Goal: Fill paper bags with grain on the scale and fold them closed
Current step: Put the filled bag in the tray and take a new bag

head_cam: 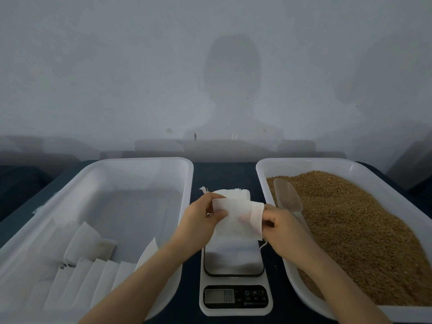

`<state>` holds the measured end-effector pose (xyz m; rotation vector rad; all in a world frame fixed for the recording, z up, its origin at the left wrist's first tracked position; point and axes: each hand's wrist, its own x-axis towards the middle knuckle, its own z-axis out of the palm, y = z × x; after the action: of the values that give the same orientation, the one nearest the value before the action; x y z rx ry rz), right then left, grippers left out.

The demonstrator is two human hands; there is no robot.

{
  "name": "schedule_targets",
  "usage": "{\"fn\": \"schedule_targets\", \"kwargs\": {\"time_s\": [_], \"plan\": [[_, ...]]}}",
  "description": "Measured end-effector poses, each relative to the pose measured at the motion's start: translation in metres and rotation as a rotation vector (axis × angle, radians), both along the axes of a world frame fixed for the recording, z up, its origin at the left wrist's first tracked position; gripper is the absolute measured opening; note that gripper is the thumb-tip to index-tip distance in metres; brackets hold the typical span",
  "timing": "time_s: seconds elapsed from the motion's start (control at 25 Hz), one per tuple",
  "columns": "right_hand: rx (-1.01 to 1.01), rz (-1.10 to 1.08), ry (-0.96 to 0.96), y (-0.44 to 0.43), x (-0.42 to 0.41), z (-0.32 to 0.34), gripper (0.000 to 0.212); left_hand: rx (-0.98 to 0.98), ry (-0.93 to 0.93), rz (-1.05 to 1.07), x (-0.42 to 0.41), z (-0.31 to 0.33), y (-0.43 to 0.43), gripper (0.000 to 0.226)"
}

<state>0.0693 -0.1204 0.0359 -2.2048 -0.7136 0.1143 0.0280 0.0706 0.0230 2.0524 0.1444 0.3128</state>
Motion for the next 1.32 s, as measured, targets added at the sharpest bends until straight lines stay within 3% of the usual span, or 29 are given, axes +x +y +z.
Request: {"fn": "schedule_targets", "kwargs": {"time_s": [0.12,0.28,0.48,0.6,0.68,0.76,0.96,1.16,1.32], "plan": [[0.059,-0.051,0.090,-0.002,0.000,0.003,0.016,-0.062,-0.013,0.028,0.001,0.001,0.000,0.018],[0.131,-0.156,0.252,-0.003,0.002,0.005,0.031,-0.069,-0.030,0.031,0.001,0.000,0.001,0.006],[0.107,-0.188,0.248,-0.004,0.002,0.006,0.016,-0.059,0.014,0.009,0.000,-0.002,-0.002,0.024],[0.104,-0.171,0.256,-0.004,0.000,0.007,0.016,0.266,-0.071,-0.047,-0.006,-0.005,-0.004,0.053],[0.098,-0.144,0.235,-0.003,-0.002,0.008,0.017,0.559,-0.211,-0.201,-0.010,-0.006,-0.007,0.084],[0.051,-0.086,0.169,-0.001,-0.003,0.007,0.018,0.699,-0.281,-0.319,-0.012,-0.004,-0.017,0.096],[0.034,-0.010,0.099,0.001,-0.006,0.005,0.028,0.616,-0.335,-0.261,-0.010,-0.010,-0.027,0.060],[-0.003,-0.012,0.027,0.004,-0.006,0.002,0.032,0.445,-0.185,-0.281,-0.011,-0.009,-0.028,0.060],[0.032,-0.017,0.021,0.004,-0.007,0.002,0.023,0.433,-0.155,-0.276,-0.010,-0.009,-0.028,0.055]]}}
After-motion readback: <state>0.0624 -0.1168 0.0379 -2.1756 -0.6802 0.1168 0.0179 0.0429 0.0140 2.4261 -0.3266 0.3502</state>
